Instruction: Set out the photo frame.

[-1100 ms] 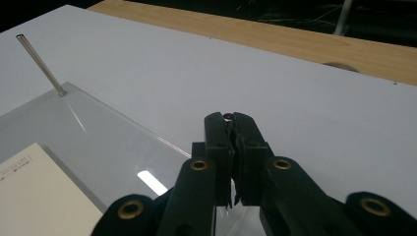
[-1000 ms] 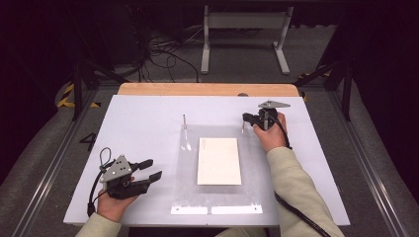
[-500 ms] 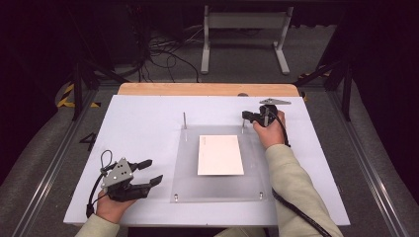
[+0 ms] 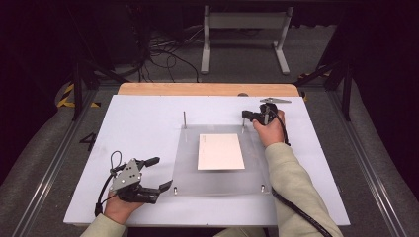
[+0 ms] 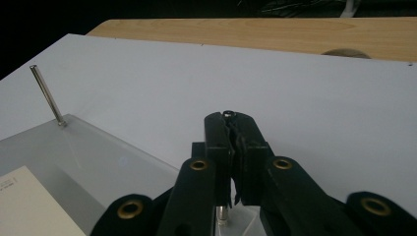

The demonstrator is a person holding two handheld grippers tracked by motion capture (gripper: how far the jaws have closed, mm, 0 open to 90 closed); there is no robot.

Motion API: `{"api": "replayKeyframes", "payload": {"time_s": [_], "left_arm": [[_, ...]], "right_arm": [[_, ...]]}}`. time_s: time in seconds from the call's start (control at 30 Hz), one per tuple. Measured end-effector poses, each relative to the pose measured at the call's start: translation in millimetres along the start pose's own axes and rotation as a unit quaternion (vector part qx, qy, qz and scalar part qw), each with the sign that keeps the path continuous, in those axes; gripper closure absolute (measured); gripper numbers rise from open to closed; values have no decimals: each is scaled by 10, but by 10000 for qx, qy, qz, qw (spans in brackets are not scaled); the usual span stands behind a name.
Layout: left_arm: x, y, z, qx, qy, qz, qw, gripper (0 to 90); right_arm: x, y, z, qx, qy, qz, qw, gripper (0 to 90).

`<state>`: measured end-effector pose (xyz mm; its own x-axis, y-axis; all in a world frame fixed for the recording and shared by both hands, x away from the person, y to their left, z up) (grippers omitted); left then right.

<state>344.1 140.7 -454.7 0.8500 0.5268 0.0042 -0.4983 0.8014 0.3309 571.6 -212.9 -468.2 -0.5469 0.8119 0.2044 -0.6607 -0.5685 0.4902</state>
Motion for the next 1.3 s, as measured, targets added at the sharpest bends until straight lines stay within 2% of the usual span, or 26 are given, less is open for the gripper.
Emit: {"api": "replayKeyframes", "payload": {"time_s": [0.13, 0.17, 0.27, 0.5, 0.63, 0.73, 0.77, 0.87, 1.1, 1.17, 1.2, 1.3], "left_arm": [[-52, -61, 40, -105, -96, -103, 9998, 114], [-113, -105, 79, -162, -200, -209, 9994, 105], [-179, -157, 125, -234, -293, -316, 9988, 100], [-254, -263, 207, -395, -482, -401, 9972, 125], [-272, -285, 235, -444, -598, -371, 9965, 211], [-279, -260, 251, -444, -571, -411, 9965, 419], [-277, -255, 256, -429, -577, -383, 9967, 444], [-281, -251, 262, -329, -785, -274, 9960, 493], [-272, -243, 271, -270, -777, -278, 9962, 504], [-272, -244, 271, -279, -749, -283, 9964, 504], [-270, -243, 273, -285, -742, -285, 9964, 505], [-262, -243, 290, -297, -717, -312, 9965, 506]], "right_arm": [[-2, -6, 1, 8, -46, -10, 10000, 856], [-4, -7, 4, 28, -58, -3, 10000, 856], [-2, -7, 7, 45, -35, -4, 10000, 856], [-5, -3, 1, 26, -73, 17, 10000, 856], [-8, -2, -3, -11, -70, 39, 10000, 855], [-7, 4, -5, -18, -81, 45, 10000, 854], [-5, 6, -2, 3, -62, 38, 10000, 854], [-5, 16, -2, 14, -26, 51, 10000, 852], [1, 35, -1, 1, -1, 51, 10000, 847], [-7, 56, -12, -52, -19, 101, 9999, 807], [-24, 71, -26, -106, -41, 98, 9999, 721], [-78, 170, -74, -219, 71, 58, 9997, 649]]}}
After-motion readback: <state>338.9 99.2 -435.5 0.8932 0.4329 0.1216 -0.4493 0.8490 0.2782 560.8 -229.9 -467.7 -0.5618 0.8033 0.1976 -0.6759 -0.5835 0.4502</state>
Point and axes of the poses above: each handheld gripper's, and its own axes: y roughly backward along the jaws, z roughly out of its top, x roughly to its left, the point moved 6 cm from there along -y, roughly forward along the jaws, and after that the axes turned 4 degrees about y, right-handed, at the moved point
